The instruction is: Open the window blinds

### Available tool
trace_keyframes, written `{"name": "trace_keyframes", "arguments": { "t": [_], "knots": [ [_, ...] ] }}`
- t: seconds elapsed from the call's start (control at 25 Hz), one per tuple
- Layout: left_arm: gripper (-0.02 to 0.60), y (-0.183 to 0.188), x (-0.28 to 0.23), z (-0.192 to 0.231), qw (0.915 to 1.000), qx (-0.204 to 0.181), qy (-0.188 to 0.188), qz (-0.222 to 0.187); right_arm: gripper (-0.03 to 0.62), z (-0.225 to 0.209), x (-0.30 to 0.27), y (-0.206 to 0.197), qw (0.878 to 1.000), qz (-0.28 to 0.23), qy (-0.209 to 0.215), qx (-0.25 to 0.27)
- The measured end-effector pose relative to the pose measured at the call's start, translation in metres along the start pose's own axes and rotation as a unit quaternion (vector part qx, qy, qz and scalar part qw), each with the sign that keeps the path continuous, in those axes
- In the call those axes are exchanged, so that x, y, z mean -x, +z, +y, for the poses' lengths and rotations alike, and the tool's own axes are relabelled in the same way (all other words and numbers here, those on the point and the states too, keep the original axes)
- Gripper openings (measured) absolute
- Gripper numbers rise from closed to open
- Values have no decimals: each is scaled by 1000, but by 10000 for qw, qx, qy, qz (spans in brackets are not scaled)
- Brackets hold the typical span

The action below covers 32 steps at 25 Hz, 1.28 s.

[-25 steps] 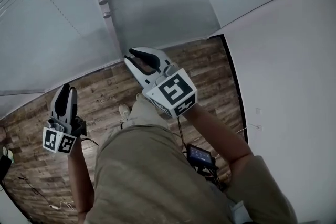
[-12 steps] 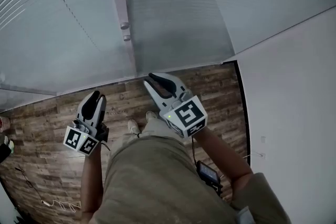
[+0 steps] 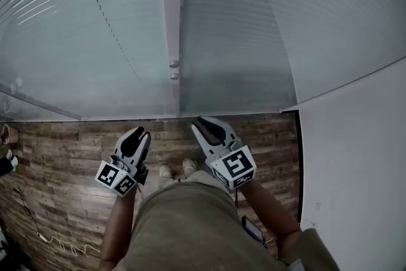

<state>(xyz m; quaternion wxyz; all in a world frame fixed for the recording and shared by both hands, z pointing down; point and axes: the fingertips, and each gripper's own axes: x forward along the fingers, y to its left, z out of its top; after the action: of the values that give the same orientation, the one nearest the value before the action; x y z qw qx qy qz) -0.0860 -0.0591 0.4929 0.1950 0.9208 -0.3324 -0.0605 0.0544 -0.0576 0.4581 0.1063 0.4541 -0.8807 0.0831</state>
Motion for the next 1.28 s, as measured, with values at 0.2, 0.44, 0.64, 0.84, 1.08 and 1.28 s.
{"name": "trace_keyframes", "arguments": {
  "t": [0.2, 0.44, 0.64, 0.84, 1.08, 1.28],
  "knots": [
    [91, -16, -2, 0, 9999, 8, 70, 76, 57, -5, -2, -12, 9999, -49, 11, -91],
    [91, -22, -1, -2, 9997, -28, 190, 139, 57, -7, 7, -12, 9998, -133, 99, -104],
    [91, -23, -5, -8, 9995, -130, 274, 49, 57, -13, 17, -16, 9995, -210, 149, -161],
    [91, -24, -4, -20, 9987, -151, 484, -44, 57, -19, 26, -16, 9991, -305, 235, -203],
    [91, -42, 4, -28, 9977, -82, 663, -74, 57, -19, 29, -27, 9986, -324, 326, -264],
    [91, -43, 11, -26, 9968, -51, 785, -122, 57, -20, 28, -32, 9986, -278, 357, -281]
  ]
}}
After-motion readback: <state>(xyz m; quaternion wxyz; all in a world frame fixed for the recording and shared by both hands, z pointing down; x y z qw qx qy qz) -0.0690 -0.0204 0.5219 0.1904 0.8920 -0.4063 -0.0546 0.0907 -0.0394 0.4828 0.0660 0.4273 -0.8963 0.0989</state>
